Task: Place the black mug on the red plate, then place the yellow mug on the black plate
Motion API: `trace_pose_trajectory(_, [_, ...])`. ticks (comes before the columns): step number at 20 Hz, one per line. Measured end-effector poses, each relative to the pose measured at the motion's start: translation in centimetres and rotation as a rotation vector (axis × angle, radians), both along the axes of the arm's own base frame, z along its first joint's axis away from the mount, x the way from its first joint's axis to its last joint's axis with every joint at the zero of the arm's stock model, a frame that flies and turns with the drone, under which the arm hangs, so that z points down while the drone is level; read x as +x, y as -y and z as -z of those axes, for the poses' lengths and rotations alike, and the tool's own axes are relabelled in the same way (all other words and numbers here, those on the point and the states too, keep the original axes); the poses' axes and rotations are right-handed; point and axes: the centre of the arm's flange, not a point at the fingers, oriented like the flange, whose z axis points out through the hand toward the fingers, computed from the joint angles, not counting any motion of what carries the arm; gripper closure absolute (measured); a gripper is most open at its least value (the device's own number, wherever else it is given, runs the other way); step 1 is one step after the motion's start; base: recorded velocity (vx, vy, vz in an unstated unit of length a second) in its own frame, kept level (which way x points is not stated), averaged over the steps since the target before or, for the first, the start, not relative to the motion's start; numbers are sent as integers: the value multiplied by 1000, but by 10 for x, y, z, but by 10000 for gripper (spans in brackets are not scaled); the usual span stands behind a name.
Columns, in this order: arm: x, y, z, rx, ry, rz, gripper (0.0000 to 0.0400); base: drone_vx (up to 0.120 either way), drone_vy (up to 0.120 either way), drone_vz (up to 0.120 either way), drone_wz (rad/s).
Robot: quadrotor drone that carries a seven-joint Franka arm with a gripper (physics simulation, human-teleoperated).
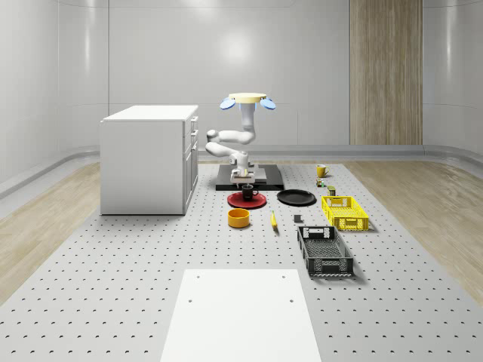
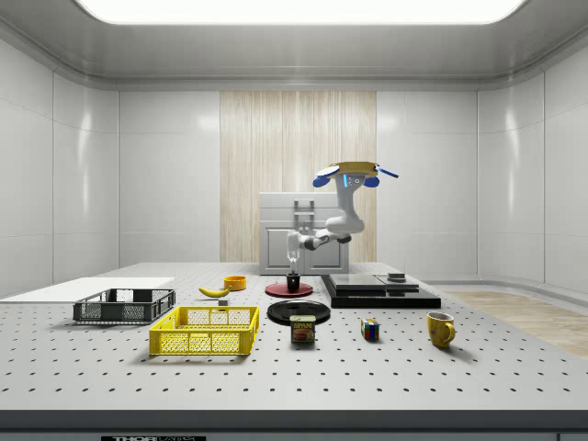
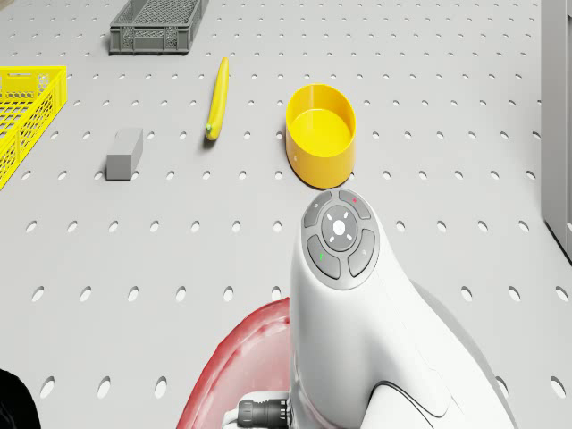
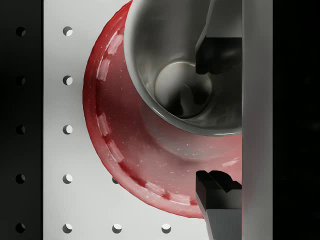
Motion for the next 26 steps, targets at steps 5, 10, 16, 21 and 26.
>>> trace_pose_trajectory(5, [0, 0, 18, 0, 0, 0, 24, 0, 0, 8, 0])
trace_pose_trajectory(10, [1, 0, 32, 0, 0, 0, 7, 0, 0, 120, 0])
trace_pose_trajectory(16, [1, 0, 38, 0, 0, 0, 2, -60, 120, 93, 0])
trace_pose_trajectory(21, [1, 0, 39, 0, 0, 0, 0, -120, 120, 0, 0])
trace_pose_trajectory(26, [1, 0, 40, 0, 0, 0, 0, -120, 120, 0, 0])
